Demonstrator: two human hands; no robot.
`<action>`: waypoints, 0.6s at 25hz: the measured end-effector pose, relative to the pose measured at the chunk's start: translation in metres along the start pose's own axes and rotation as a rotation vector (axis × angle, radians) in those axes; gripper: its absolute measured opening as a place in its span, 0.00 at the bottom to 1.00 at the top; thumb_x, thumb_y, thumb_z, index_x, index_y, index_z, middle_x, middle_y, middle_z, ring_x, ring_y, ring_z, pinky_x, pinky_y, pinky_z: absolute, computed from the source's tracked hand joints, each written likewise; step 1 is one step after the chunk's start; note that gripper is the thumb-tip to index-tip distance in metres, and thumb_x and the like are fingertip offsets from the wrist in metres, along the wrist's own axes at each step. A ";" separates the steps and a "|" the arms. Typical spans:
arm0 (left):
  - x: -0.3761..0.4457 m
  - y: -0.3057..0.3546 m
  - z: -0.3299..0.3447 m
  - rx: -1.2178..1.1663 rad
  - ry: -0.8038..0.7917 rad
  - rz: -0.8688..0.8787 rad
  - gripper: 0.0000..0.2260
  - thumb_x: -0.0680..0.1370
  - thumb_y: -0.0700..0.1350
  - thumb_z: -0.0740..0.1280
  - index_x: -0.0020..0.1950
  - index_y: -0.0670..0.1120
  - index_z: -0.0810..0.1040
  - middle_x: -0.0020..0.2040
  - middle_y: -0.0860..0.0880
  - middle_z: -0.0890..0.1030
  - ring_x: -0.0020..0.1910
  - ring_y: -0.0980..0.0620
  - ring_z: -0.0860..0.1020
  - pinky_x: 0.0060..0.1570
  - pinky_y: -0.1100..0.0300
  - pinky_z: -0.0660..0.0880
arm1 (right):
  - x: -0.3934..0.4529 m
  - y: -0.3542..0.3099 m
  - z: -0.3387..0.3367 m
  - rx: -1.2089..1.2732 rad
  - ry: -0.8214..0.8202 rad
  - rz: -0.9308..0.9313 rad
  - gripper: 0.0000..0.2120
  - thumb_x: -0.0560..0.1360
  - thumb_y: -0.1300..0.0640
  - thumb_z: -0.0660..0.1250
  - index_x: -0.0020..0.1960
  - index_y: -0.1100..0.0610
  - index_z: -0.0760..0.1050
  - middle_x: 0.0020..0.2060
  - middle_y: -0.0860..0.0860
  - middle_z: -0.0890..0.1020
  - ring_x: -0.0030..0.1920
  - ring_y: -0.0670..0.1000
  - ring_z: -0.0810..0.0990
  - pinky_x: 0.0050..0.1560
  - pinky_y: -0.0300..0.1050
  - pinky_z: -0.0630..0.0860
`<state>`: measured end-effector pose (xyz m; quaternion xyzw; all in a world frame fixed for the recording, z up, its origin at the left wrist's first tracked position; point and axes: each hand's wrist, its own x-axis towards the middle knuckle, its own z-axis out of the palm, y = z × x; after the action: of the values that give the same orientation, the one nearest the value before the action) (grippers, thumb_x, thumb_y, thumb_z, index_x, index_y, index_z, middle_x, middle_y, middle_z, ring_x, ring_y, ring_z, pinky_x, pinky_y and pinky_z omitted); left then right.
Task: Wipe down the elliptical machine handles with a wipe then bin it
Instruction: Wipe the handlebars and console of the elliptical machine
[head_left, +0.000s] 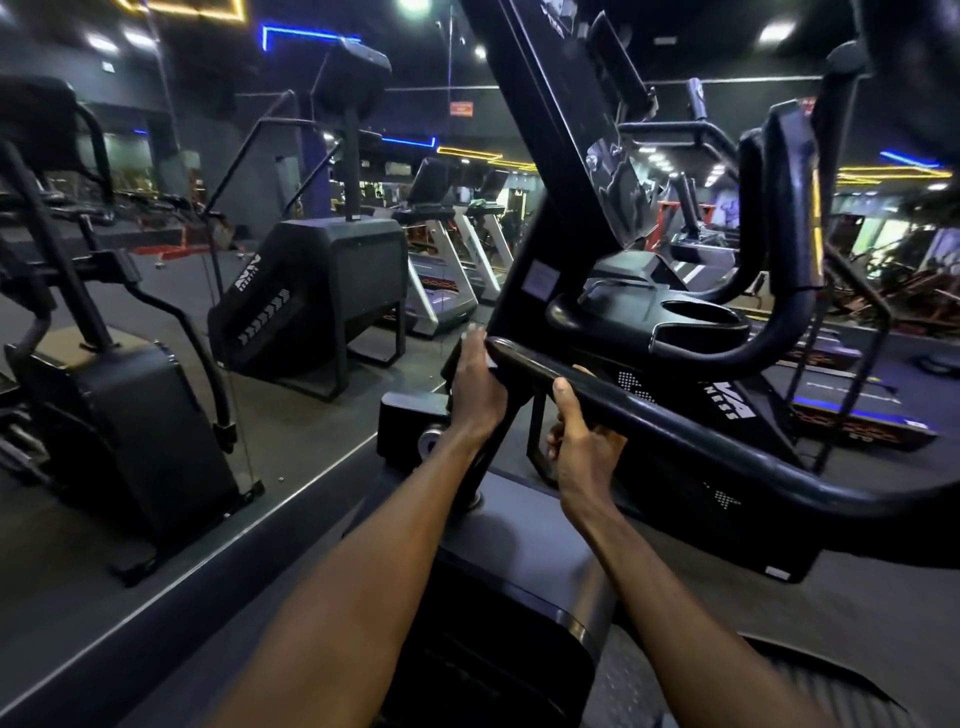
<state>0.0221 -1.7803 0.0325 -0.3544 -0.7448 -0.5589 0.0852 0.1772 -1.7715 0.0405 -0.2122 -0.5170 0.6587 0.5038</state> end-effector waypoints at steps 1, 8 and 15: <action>-0.004 0.009 -0.001 0.037 -0.015 0.094 0.24 0.80 0.45 0.64 0.75 0.44 0.63 0.74 0.44 0.68 0.74 0.47 0.66 0.73 0.53 0.64 | 0.001 0.001 0.000 -0.012 0.001 0.013 0.02 0.75 0.50 0.73 0.47 0.45 0.80 0.29 0.49 0.75 0.29 0.48 0.70 0.30 0.43 0.70; -0.038 0.045 -0.010 0.042 -0.030 0.424 0.14 0.78 0.43 0.63 0.64 0.43 0.75 0.60 0.47 0.79 0.59 0.50 0.76 0.60 0.50 0.73 | 0.002 0.002 -0.007 -0.122 -0.044 0.023 0.08 0.69 0.42 0.75 0.45 0.43 0.80 0.43 0.50 0.81 0.44 0.50 0.79 0.51 0.50 0.77; -0.089 0.104 -0.009 -0.115 -0.022 0.328 0.19 0.75 0.28 0.57 0.62 0.42 0.77 0.56 0.47 0.82 0.57 0.57 0.79 0.61 0.59 0.75 | 0.017 0.006 -0.074 -0.201 -0.150 0.226 0.06 0.79 0.63 0.63 0.45 0.60 0.77 0.34 0.51 0.76 0.32 0.48 0.72 0.32 0.41 0.70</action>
<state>0.1496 -1.8138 0.0694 -0.4814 -0.6448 -0.5753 0.1466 0.2266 -1.7222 0.0114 -0.2687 -0.5891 0.6702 0.3628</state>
